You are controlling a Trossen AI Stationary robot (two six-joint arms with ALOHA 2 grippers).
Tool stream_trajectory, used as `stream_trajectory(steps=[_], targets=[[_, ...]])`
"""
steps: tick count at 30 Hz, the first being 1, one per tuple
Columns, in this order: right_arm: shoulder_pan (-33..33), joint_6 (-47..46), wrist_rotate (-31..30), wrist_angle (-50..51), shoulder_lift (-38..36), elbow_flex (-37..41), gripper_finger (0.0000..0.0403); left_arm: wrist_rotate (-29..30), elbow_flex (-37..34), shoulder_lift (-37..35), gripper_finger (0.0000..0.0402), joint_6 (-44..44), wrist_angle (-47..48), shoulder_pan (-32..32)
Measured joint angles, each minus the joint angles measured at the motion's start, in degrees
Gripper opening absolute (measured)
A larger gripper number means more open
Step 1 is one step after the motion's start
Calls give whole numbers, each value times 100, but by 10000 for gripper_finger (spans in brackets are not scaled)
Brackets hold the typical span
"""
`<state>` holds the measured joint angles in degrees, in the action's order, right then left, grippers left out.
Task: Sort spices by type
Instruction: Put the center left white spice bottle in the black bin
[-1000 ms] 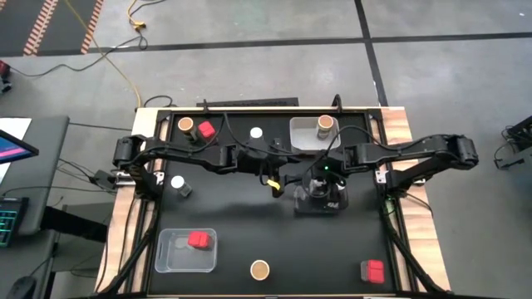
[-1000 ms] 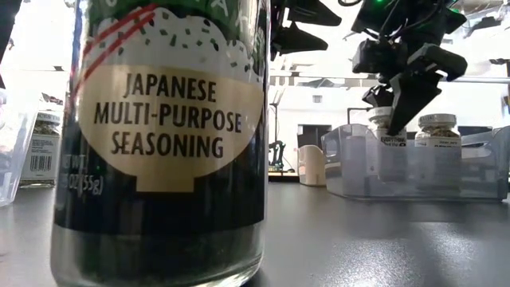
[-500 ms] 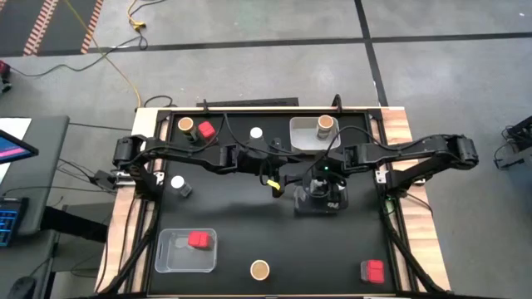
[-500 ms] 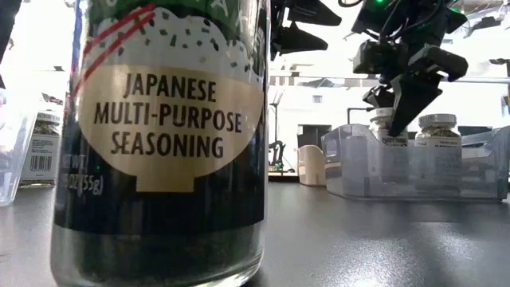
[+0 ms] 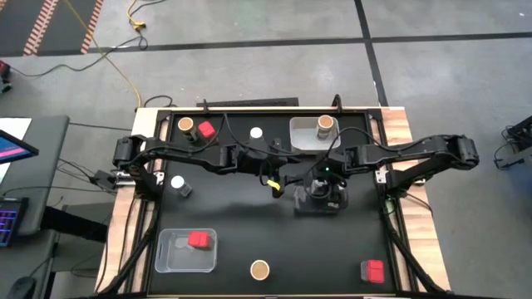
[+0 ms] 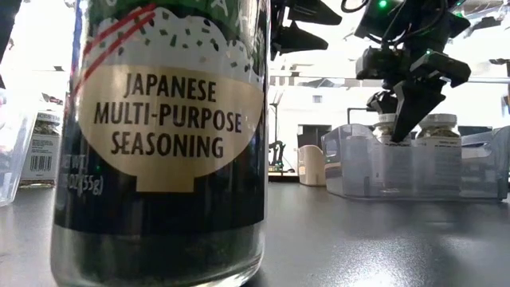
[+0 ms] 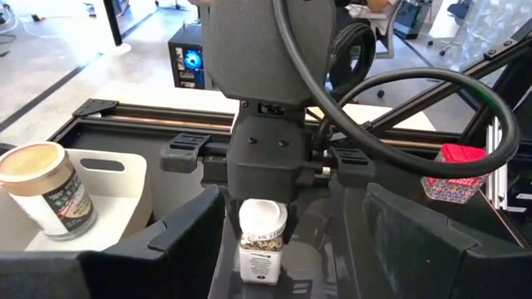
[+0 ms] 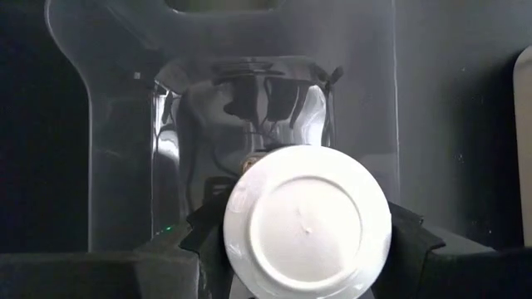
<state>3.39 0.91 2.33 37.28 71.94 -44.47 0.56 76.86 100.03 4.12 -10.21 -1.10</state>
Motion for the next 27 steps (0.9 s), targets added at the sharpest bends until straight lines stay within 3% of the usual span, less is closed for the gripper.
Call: stream_trajectory(steps=[27], targets=[[3,109,17,105,15,-15,237,1,0,0,275,-2,6,0]])
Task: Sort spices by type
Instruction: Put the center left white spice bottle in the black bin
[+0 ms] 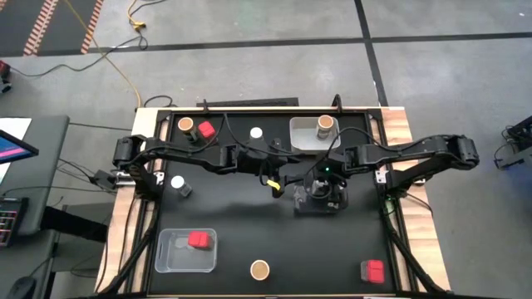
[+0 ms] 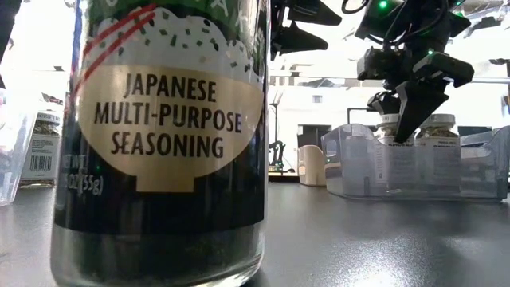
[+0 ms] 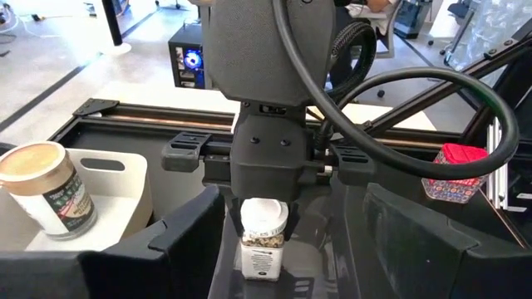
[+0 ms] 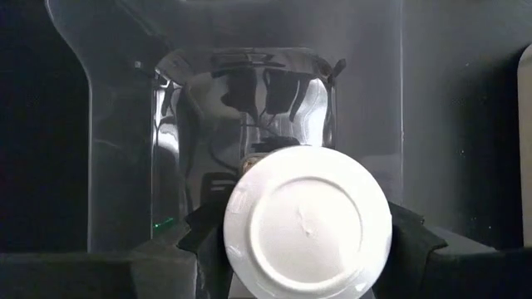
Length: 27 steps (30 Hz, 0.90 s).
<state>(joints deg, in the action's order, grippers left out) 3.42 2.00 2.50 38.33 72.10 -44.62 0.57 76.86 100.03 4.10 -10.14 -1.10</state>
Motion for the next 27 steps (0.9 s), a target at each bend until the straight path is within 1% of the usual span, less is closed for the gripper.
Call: stream_trajectory(steps=[7,15,19,24,27], targets=[[-2,15,4,-2,0,0,240,1,0,0,275,-2,3,0],[4,-6,33,-2,0,0,288,1,0,0,275,-1,3,0],[4,-3,31,10,-15,-11,298,-1,0,0,275,-2,3,0],[4,62,26,368,-17,-418,299,-1,-1,0,275,0,6,1],[8,249,20,804,-17,-814,299,1,-2,0,275,0,19,2]])
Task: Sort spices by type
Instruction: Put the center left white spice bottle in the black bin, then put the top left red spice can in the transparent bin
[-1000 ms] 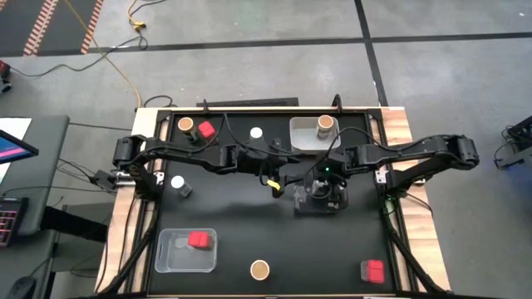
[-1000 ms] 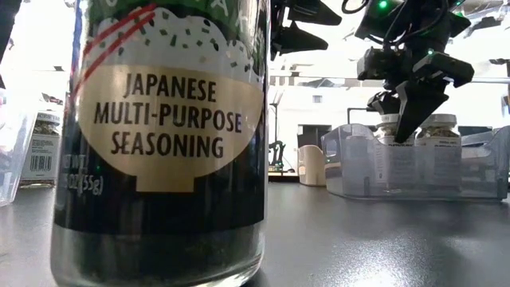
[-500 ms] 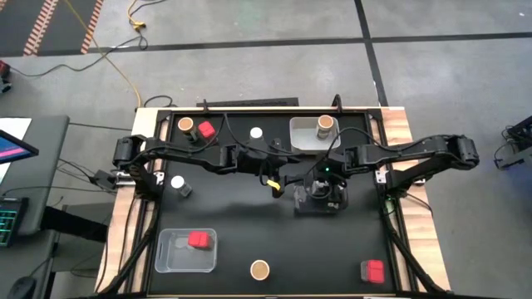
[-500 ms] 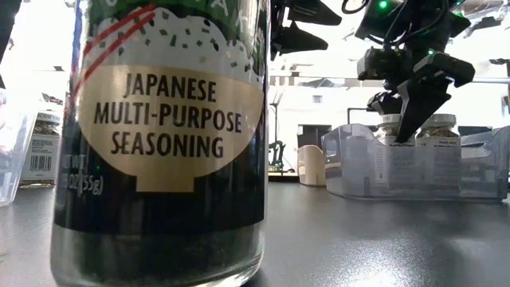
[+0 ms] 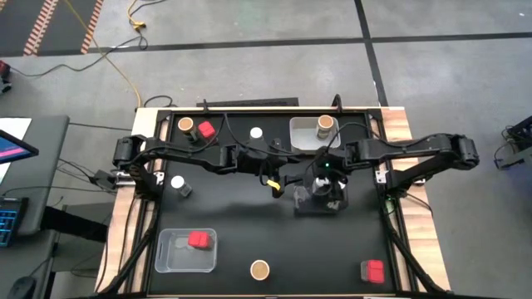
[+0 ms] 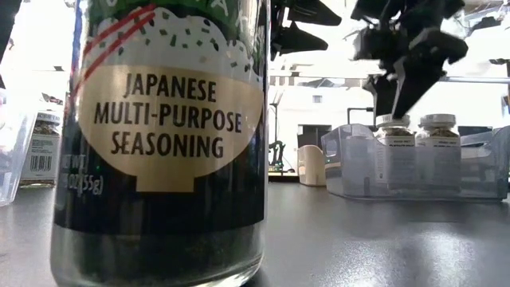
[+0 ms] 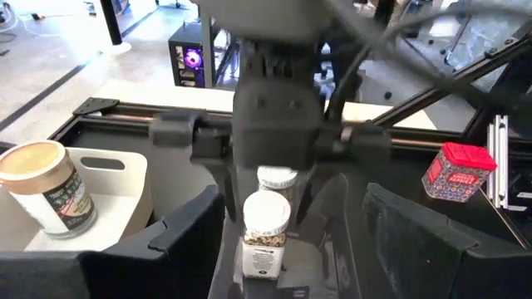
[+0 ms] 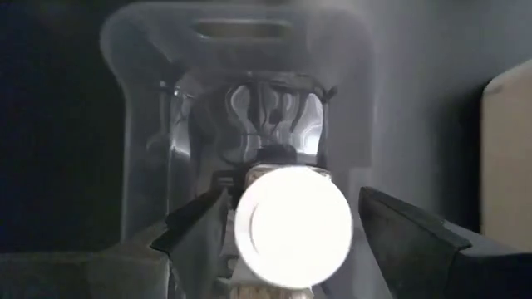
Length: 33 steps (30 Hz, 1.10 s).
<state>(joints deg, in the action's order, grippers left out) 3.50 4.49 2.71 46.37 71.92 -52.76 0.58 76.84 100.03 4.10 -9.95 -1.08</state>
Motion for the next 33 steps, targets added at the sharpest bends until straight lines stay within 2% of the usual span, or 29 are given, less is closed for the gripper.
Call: stream_trajectory(steps=[4,8,15,20,25,28,33], targets=[[116,51,-3,495,-21,-501,299,-2,0,0,275,0,18,0],[342,51,-11,710,-364,-621,299,-1,0,0,275,7,22,-1],[828,-327,-27,1207,-1750,-383,299,3,0,0,275,248,22,-4],[966,-877,-27,1183,-2706,-217,299,300,0,0,275,956,26,-47],[980,-1212,-25,1182,-3431,-95,299,350,6,0,272,1579,181,-321],[978,-1253,-25,1186,-3755,-34,299,348,269,-29,266,2017,1237,-554],[978,-1735,-25,1174,-4029,-26,299,622,1347,-61,261,2238,4171,-1001]])
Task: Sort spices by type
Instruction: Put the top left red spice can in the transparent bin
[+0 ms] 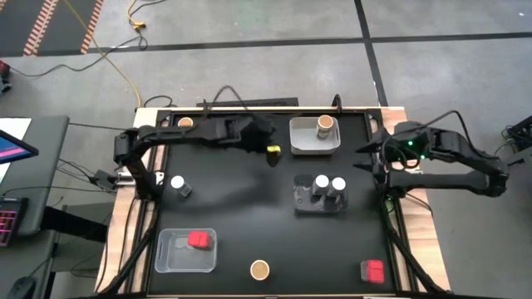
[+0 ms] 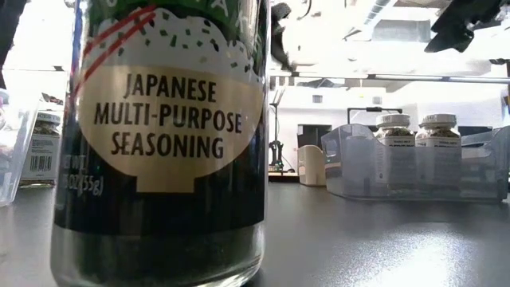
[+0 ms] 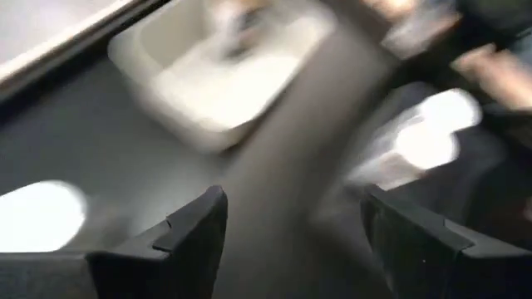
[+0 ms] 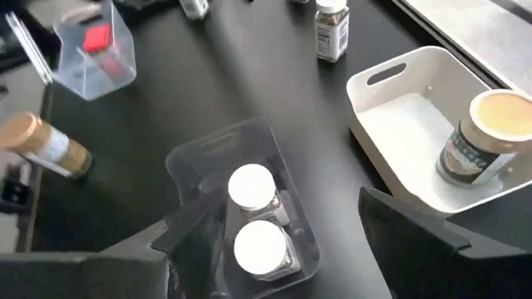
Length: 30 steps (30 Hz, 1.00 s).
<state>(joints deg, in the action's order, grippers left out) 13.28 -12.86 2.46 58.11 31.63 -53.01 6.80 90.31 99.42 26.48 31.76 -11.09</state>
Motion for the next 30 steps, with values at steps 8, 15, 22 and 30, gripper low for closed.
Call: stream_trajectory(steps=[8,15,22,30], targets=[[0,-540,2,-7,-15,0,299,238,692,-172,260,-1597,923,-78],[0,-531,2,-32,311,0,299,222,702,-602,260,-2468,1028,-33],[0,-832,-58,-147,766,0,299,197,-318,-1373,260,-2900,511,-138],[0,-977,-264,-376,1050,0,299,-14,-2233,-2781,260,-2379,-209,-387]])
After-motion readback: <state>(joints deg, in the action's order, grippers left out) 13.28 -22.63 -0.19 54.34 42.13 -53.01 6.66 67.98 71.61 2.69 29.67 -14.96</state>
